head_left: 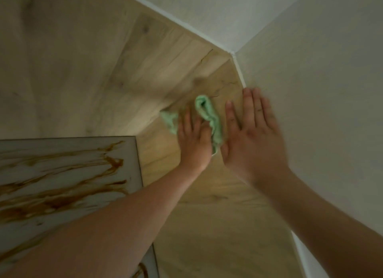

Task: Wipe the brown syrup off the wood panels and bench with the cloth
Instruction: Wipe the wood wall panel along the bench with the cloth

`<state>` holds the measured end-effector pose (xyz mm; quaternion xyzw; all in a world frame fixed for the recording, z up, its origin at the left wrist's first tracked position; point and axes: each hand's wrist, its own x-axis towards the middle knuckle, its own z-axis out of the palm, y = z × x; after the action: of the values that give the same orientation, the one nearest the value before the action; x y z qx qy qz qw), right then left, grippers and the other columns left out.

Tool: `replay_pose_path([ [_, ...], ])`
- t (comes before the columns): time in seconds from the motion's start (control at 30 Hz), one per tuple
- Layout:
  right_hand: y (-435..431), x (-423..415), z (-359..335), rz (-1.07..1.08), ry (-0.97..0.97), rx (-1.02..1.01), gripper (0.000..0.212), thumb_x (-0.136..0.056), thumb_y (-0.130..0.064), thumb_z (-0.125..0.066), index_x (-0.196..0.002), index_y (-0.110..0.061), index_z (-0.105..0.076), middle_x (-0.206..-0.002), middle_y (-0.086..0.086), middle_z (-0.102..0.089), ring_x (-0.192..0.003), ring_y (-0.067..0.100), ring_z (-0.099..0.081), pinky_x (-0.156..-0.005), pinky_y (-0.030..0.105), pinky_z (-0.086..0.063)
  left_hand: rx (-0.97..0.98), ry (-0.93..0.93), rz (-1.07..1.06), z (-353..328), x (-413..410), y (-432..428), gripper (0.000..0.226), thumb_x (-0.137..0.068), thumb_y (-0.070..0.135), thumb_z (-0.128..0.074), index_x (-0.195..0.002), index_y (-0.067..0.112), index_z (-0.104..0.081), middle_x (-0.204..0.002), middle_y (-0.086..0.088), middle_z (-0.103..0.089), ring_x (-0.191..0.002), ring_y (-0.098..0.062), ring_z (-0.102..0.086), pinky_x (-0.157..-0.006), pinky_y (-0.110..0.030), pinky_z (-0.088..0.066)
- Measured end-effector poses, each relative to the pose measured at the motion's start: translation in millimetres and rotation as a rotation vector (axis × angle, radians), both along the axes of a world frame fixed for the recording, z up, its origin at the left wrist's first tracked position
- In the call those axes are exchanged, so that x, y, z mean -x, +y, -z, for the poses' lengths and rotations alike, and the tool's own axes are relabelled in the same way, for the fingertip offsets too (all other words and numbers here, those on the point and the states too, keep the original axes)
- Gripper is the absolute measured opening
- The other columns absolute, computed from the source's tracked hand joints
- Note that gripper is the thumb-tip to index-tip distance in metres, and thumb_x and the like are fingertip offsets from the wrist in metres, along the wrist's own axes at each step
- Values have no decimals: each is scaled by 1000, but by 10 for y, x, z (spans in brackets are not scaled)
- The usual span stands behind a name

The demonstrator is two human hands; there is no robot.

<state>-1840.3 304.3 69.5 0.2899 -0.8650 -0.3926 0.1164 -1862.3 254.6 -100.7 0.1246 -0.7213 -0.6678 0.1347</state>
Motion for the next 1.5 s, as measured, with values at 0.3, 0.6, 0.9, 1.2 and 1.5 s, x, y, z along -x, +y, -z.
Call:
replay_pose_path([
  [0.3,141,95,69,-70,50,12,62,-108,-35,-39,-159,-1,-32,-162,41,-15,-155,51,-11,-128,55,-9,-135,56,-148,1050,378,-23,59,-104,37,-23,-152,11,-44,-161,-18,-37,-150,-37,-32,-123,-51,-27],
  [0.6,137,117,106,-39,33,36,60,-107,-29,-40,-160,-3,-31,-162,42,-13,-154,52,-12,-128,56,-9,-494,-322,-117,2235,380,-162,61,-108,37,-24,-155,-2,-31,-160,-23,-34,-148,-36,-33,-121,-40,-29],
  [0.9,138,139,96,-66,58,-7,60,-108,-31,-40,-160,-3,-30,-161,42,-14,-154,52,-12,-128,55,-7,-772,-415,-229,2776,354,-27,69,-102,49,-31,-162,15,-25,-163,-1,-33,-147,-18,-34,-125,-31,-21],
  [1.2,112,120,102,-67,52,37,60,-106,-27,-41,-161,-3,-29,-163,41,-12,-156,50,-9,-128,55,-8,-955,-535,-220,2597,-818,827,84,-76,69,-38,-144,21,-48,-148,-4,-51,-135,-26,-49,-119,-41,-35],
  [1.5,70,69,63,-52,11,70,56,-107,-20,-36,-159,-1,-31,-161,43,-13,-154,54,-10,-127,57,-10,-39,260,57,281,-983,660,56,-107,42,-20,-160,38,-3,-172,-1,15,-159,-24,14,-126,-62,-6],
])
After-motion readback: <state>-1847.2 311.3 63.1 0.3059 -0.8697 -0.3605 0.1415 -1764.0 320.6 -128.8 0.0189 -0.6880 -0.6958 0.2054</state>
